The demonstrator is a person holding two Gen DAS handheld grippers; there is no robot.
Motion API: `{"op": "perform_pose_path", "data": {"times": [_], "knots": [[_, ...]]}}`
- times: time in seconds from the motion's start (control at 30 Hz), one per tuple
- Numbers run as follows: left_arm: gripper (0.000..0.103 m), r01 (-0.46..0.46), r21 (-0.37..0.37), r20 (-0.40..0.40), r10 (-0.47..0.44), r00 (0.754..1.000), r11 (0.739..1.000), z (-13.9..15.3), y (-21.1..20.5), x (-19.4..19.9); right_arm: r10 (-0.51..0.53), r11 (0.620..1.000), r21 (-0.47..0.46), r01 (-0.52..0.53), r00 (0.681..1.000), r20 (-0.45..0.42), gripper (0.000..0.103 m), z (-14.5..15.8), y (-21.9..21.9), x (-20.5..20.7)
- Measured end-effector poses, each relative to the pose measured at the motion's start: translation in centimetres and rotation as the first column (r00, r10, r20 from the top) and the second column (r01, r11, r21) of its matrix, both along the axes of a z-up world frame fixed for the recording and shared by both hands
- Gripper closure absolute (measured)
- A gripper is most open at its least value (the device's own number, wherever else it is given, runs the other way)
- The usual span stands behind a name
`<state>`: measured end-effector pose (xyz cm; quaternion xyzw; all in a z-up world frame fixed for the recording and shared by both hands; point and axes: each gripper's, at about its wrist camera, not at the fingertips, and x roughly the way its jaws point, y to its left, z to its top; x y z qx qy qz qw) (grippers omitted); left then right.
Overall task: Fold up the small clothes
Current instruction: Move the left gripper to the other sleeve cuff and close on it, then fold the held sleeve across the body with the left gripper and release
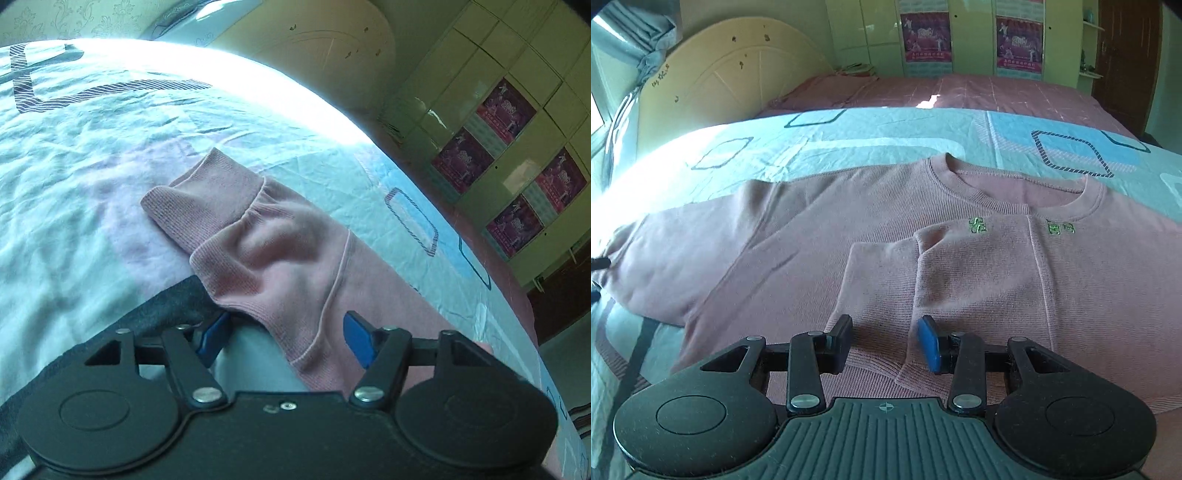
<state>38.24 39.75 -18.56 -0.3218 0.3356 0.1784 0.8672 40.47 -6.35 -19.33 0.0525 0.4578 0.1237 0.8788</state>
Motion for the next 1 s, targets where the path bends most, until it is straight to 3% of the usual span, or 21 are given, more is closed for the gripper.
{"op": "perform_pose_path", "data": {"times": [0.13,0.2,0.3,0.43,0.57,0.63,0.77,0.9,1.0], "knots": [[0.080,-0.052,-0.050,0.023,0.054,0.998,0.997,-0.6,1.5,0.7,-0.020,0.999,0.029,0.020,1.000,0.005,0.063,0.4,-0.5,0.0],[0.089,-0.067,-0.062,0.035,0.070,0.997,0.996,-0.8,1.9,0.8,-0.028,0.999,0.021,0.028,0.999,0.018,0.063,0.5,-0.6,-0.1],[0.094,-0.079,-0.043,0.057,0.081,0.995,0.996,-0.4,1.6,0.6,-0.017,1.000,-0.015,0.016,1.000,-0.012,0.063,-0.6,-0.4,0.3],[0.098,0.025,0.097,0.117,-0.037,0.992,0.995,2.4,-1.5,0.9,-0.060,0.997,0.056,0.059,0.998,0.016,0.063,0.2,-1.5,0.1],[0.098,0.200,0.244,0.166,-0.244,0.955,0.949,5.9,-7.1,1.6,-0.020,1.000,0.003,0.020,1.000,-0.010,0.063,-0.5,-1.1,0.2],[0.098,0.290,0.285,0.179,-0.347,0.921,0.914,7.1,-10.6,2.0,-0.031,0.999,0.035,0.031,1.000,-0.002,0.063,0.0,-1.6,0.2],[0.098,0.487,0.350,0.181,-0.568,0.803,0.800,8.7,-18.5,2.7,-0.080,0.992,0.098,0.077,0.996,0.024,0.063,1.3,-3.4,-0.4],[0.097,0.652,0.413,0.140,-0.751,0.645,0.636,8.2,-27.2,2.9,-0.129,0.986,0.108,0.124,0.991,0.039,0.063,2.3,-6.2,-1.3],[0.096,0.753,0.433,0.050,-0.848,0.528,0.495,5.6,-32.7,2.8,-0.152,0.983,0.110,0.148,0.988,0.027,0.063,2.5,-8.4,-2.0]]}}
